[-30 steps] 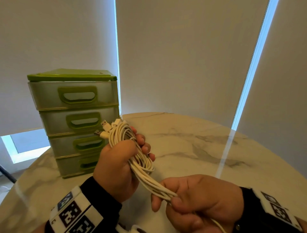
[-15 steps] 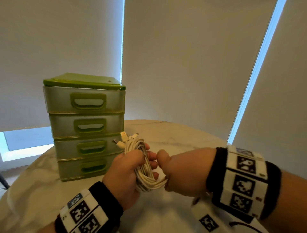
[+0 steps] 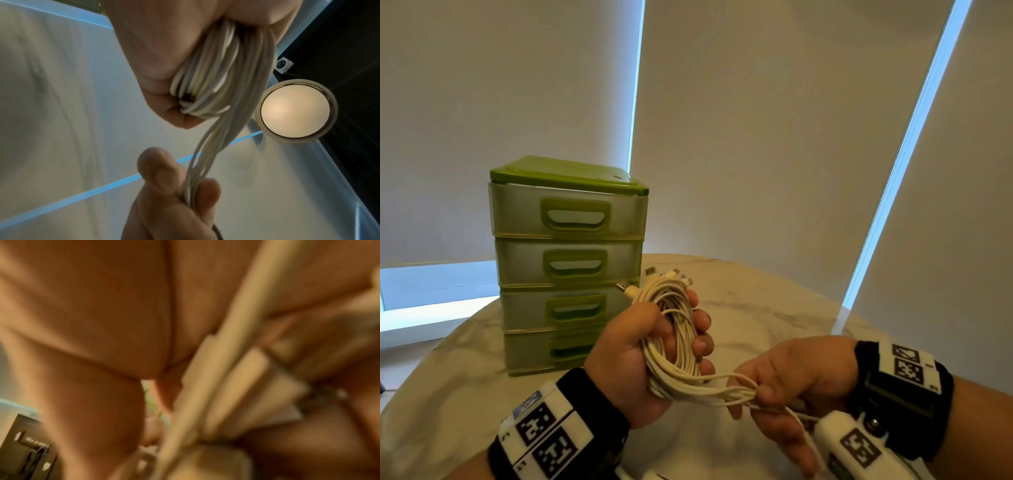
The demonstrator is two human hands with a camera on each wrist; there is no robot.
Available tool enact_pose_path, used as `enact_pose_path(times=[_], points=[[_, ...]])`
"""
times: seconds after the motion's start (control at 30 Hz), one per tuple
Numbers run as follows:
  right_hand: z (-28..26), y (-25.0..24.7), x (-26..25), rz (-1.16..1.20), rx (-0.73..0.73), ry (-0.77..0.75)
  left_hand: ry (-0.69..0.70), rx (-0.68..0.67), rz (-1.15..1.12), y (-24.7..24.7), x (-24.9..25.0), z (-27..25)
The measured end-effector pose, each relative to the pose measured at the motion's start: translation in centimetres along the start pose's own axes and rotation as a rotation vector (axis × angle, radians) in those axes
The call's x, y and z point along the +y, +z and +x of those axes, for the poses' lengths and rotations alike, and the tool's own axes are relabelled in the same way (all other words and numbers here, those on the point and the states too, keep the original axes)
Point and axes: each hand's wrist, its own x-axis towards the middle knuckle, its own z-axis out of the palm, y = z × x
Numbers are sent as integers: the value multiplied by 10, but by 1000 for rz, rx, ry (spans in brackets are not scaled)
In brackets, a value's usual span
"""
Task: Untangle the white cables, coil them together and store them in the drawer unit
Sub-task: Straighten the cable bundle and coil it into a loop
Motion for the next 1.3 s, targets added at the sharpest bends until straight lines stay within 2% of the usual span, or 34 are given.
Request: enact_pose_path(times=[0.07,0.13,0.2,0.3,0.4,0.5,0.57,0.6,0.67,0.73,0.77,0.83,0.97,1.07,1.13,1.17,1.2,1.3], points=[[-3,3,-3,-43,68,103,-78,0,97,0,-5,-1],[-4,10,-14,-170,238,259,-168,28,184,-1,-14,-2],[-1,21,-28,-361,429,330,-223,32,231,-1,-20,-1],[5,30,-38,-637,646,353,-287,26,304,-2,-20,-1],[8,34,-41,-756,839,325,-361,42,412,1,-17,-3],[14,36,-39,-851,936,282,-351,79,545,4,-18,-4],[14,35,-37,-806,961,224,-333,123,586,5,-18,-4],[12,34,-36,-707,962,159,-321,147,586,6,-18,-4],[2,28,-33,-251,925,-80,-272,203,581,5,-18,-2],[-12,19,-26,278,767,-316,-227,267,592,1,-17,0],[-16,17,-22,420,684,-393,-216,292,596,0,-17,1],[-13,20,-12,542,601,-479,-208,308,591,1,-17,2],[13,28,8,636,716,-600,-169,343,599,2,-23,3],[24,30,16,784,721,-707,-122,402,595,-3,-25,6],[23,28,21,829,789,-714,-94,455,558,-6,-24,7],[20,27,24,780,814,-650,-85,478,542,-7,-24,8],[15,29,26,656,808,-536,-73,497,532,-9,-24,8],[1,38,22,39,755,-157,-62,525,547,-10,-25,10]])
